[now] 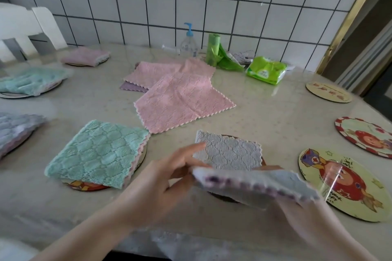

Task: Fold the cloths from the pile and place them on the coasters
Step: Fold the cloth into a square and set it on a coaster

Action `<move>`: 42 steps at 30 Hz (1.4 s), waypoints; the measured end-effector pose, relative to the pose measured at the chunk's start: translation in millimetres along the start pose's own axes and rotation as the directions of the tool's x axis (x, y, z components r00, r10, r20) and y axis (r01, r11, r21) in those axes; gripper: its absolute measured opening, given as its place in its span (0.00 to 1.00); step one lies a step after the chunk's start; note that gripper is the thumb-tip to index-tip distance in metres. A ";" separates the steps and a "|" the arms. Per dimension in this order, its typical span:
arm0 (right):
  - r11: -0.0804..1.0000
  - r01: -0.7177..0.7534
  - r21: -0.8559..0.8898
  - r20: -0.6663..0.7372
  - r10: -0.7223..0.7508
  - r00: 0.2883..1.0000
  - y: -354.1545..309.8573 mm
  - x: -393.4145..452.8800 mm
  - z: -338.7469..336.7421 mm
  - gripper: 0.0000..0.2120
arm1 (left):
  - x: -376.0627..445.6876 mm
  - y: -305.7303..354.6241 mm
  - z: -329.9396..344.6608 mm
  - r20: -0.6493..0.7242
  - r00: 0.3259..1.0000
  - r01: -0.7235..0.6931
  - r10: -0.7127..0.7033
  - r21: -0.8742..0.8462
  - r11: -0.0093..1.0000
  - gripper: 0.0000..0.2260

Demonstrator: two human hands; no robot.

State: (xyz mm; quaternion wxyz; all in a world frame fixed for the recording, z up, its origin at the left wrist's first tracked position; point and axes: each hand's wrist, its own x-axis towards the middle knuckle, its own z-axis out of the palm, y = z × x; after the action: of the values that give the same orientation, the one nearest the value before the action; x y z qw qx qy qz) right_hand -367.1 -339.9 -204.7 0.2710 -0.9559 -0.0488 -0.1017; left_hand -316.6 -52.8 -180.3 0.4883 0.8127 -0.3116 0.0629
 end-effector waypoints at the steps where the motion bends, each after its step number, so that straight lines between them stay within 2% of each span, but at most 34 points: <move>1: 0.994 0.041 0.105 -0.033 -0.037 0.999 -3.5 6.5 0.1 0.16 | 3.6 0.3 1.3 -0.020 1.000 0.011 -0.013 -0.053 0.999 0.24; 3: 0.986 0.029 0.161 -0.042 -0.023 0.999 -32.5 22.7 -10.6 0.23 | 16.7 0.6 4.5 -0.071 0.996 0.045 -0.050 -0.071 0.996 0.21; 4: 0.976 0.002 0.219 -0.057 0.010 0.998 -34.4 27.5 -11.6 0.23 | 19.6 1.2 4.1 -0.043 0.995 0.090 -0.095 -0.113 0.990 0.21; 7: 0.964 -0.079 0.252 -0.056 0.096 0.994 -32.8 37.1 -10.4 0.17 | 30.6 -2.3 6.9 0.001 0.981 0.191 -0.194 -0.190 0.963 0.23; 9: 0.975 -0.073 0.211 -0.008 0.076 0.997 -34.5 42.2 -10.2 0.13 | 32.8 -2.3 7.0 0.025 0.969 0.247 -0.247 -0.216 0.945 0.31; 12: 0.968 -0.102 0.230 0.060 0.090 0.994 -35.6 49.8 -9.8 0.04 | 35.6 -7.0 7.9 0.079 0.944 0.330 -0.321 -0.150 0.932 0.38; 14: 0.957 -0.177 0.231 0.102 0.157 0.982 -35.7 53.9 -9.3 0.20 | 37.0 -10.1 6.7 0.113 0.933 0.353 -0.341 -0.114 0.929 0.36; 16: 0.960 -0.196 0.198 0.104 0.178 0.978 -37.7 57.6 -10.5 0.30 | 40.2 -11.8 5.6 0.152 0.919 0.376 -0.365 -0.053 0.925 0.29; 18: 0.960 -0.188 0.205 0.109 0.168 0.980 -38.8 58.9 -12.0 0.35 | 44.1 -12.4 3.8 0.183 0.896 0.409 -0.405 0.020 0.912 0.21; 20: 0.962 -0.189 0.196 0.135 0.164 0.977 -39.4 58.5 -13.7 0.34 | 49.5 -11.7 1.2 0.193 0.882 0.424 -0.429 0.069 0.903 0.19; 25: 0.982 -0.172 0.084 0.150 0.158 0.976 -36.1 61.3 -13.4 0.23 | 58.3 -14.5 -0.6 0.213 0.888 0.389 -0.407 0.125 0.913 0.20; 32: 0.972 -0.207 0.109 0.145 0.190 0.971 -36.5 65.3 -15.9 0.22 | 53.6 -14.2 2.9 0.151 0.913 0.365 -0.379 0.110 0.924 0.25; 34: 0.976 -0.193 0.099 0.140 0.178 0.974 -36.6 64.6 -18.7 0.25 | 49.4 -9.2 3.9 0.052 0.950 0.287 -0.309 0.254 0.924 0.25; 37: 0.992 -0.122 -0.027 -0.004 0.122 0.992 -41.9 64.0 -26.1 0.26 | 50.1 1.2 6.5 -0.015 0.990 0.132 -0.137 0.394 0.910 0.23; 39: 0.995 -0.061 -0.079 -0.040 0.058 0.998 -53.8 65.8 -26.4 0.25 | 57.2 6.0 12.9 0.063 0.991 0.074 -0.114 0.448 0.891 0.22; 42: 0.974 0.033 -0.223 0.095 -0.012 0.995 -75.5 71.6 -11.2 0.25 | 67.3 8.0 28.2 0.225 0.955 0.040 -0.194 0.549 0.835 0.22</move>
State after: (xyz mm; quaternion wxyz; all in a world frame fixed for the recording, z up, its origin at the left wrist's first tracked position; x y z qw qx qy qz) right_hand -310.4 -279.0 -141.2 0.1574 -0.9835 -0.0604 -0.0649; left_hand -273.2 -108.9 -161.5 0.1961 0.9353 -0.2945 0.0059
